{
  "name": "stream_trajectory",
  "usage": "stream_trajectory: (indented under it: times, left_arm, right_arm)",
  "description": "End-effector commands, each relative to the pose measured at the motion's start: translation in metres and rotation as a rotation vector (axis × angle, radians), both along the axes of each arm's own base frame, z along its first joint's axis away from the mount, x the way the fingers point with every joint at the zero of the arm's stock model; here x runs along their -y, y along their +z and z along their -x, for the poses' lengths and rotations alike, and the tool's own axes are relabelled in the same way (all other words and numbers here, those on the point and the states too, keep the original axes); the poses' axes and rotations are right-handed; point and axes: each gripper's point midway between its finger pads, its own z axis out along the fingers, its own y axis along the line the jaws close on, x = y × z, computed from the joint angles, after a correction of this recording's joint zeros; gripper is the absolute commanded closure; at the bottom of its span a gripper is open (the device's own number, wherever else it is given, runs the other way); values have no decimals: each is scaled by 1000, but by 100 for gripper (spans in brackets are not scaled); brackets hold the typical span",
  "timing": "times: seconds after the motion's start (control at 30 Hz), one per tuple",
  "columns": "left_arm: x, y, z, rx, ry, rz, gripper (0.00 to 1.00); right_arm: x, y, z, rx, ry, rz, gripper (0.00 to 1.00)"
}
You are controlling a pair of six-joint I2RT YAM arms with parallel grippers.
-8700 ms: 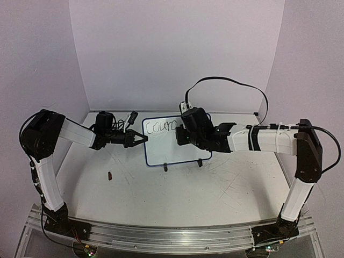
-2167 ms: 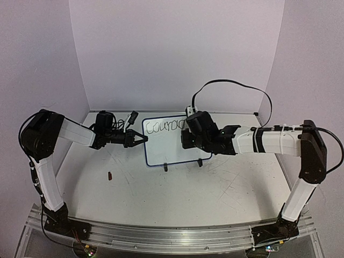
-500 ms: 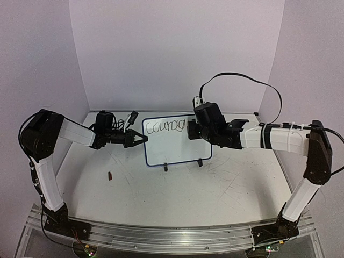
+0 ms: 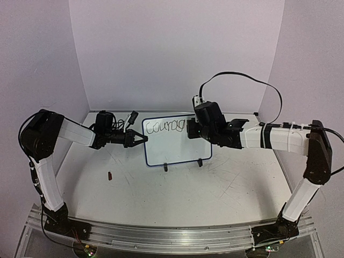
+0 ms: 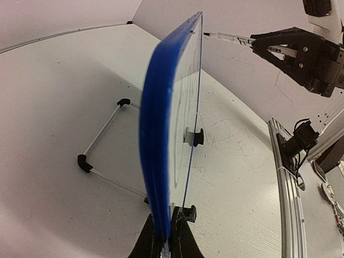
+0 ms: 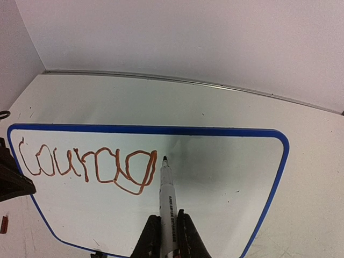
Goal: Write a sentence on the whiteboard
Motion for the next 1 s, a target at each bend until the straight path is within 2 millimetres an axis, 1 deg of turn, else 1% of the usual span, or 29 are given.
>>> stream_trajectory:
  times: [0.0, 0.37, 0.57, 0.67, 0.97]
  left_arm:
    - [-11, 2, -24, 71, 123, -70, 100]
    - [-12, 0, -24, 66, 123, -72, 100]
    - [-12, -2, -25, 61, 124, -75, 100]
    - [-11, -3, -26, 60, 125, -77, 100]
    - [-11, -1, -24, 64, 122, -77, 100]
  right_arm:
    - [-3, 17, -4, 40, 3, -37, 100]
    - [-1, 15, -1, 39, 11, -24, 100]
    - [-8, 8, 2, 17, 50, -21, 100]
    - [-4, 4, 1, 14, 37, -13, 100]
    - [-2, 2, 1, 11, 21, -17, 100]
